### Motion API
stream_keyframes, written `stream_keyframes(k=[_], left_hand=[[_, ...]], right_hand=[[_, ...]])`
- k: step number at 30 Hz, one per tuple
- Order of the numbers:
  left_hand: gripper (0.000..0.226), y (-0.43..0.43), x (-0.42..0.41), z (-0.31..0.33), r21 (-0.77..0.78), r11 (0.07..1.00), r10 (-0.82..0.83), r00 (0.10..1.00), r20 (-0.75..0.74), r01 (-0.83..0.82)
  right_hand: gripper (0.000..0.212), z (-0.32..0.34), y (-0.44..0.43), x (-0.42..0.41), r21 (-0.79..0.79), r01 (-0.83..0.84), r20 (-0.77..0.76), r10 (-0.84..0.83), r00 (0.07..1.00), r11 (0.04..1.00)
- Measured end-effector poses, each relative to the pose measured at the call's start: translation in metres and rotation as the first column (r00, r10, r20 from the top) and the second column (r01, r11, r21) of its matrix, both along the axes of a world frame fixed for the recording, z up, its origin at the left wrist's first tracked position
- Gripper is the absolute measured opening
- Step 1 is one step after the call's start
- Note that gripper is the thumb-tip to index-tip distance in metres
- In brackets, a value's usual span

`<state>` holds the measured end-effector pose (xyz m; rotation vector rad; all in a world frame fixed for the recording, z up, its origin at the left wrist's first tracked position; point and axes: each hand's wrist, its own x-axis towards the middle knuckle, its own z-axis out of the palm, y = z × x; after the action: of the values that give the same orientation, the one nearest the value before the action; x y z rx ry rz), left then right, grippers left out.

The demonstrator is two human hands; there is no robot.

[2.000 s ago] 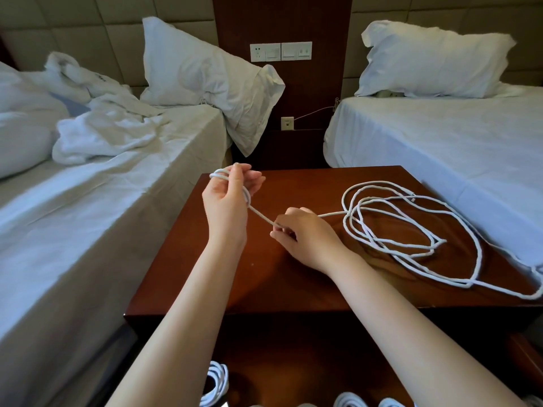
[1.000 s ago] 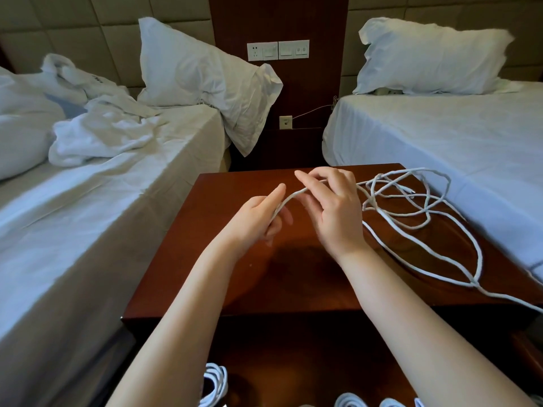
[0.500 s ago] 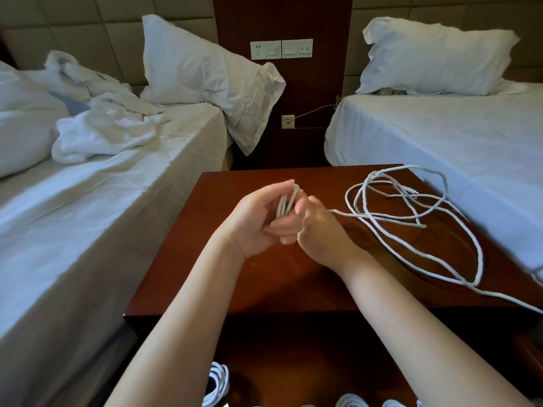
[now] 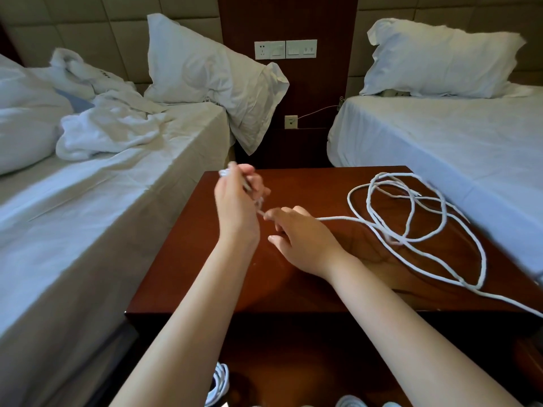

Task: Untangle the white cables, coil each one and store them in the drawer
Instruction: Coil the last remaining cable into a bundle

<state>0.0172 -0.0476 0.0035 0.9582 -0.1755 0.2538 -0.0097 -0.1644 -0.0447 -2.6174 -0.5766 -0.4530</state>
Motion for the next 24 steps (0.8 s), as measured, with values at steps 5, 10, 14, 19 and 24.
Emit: stream_keyframes(k=[5, 10, 14, 19, 24], left_hand=[[0.031, 0.041, 0.018, -0.003, 0.128, 0.934, 0.336, 0.942, -0.004, -0.333], [0.038, 0.043, 0.032, -0.029, 0.559, 0.594, 0.536, 0.803, 0.262, -0.579], [0.048, 0.040, 0.030, -0.031, 0.785, 0.411, 0.427, 0.859, 0.284, -0.464], [0.049, 0.033, 0.019, -0.019, 0.958, 0.239, 0.198, 0.974, 0.114, -0.161], [0.029, 0.024, 0.010, -0.016, 0.977, 0.189, 0.020, 0.994, -0.107, 0.101]], right_hand=[[0.014, -0.001, -0.009, -0.002, 0.038, 0.063, 0.104, -0.066, 0.992, 0.997], [0.014, -0.005, -0.011, 0.004, -0.005, 0.176, 0.348, -0.164, 0.923, 0.984], [0.012, -0.001, -0.020, 0.005, 0.080, 0.206, 0.533, -0.216, 0.818, 0.975], [0.015, 0.001, -0.026, 0.009, 0.108, 0.198, 0.665, -0.219, 0.714, 0.974], [0.023, 0.003, -0.033, 0.011, 0.088, 0.293, 0.679, -0.272, 0.682, 0.952]])
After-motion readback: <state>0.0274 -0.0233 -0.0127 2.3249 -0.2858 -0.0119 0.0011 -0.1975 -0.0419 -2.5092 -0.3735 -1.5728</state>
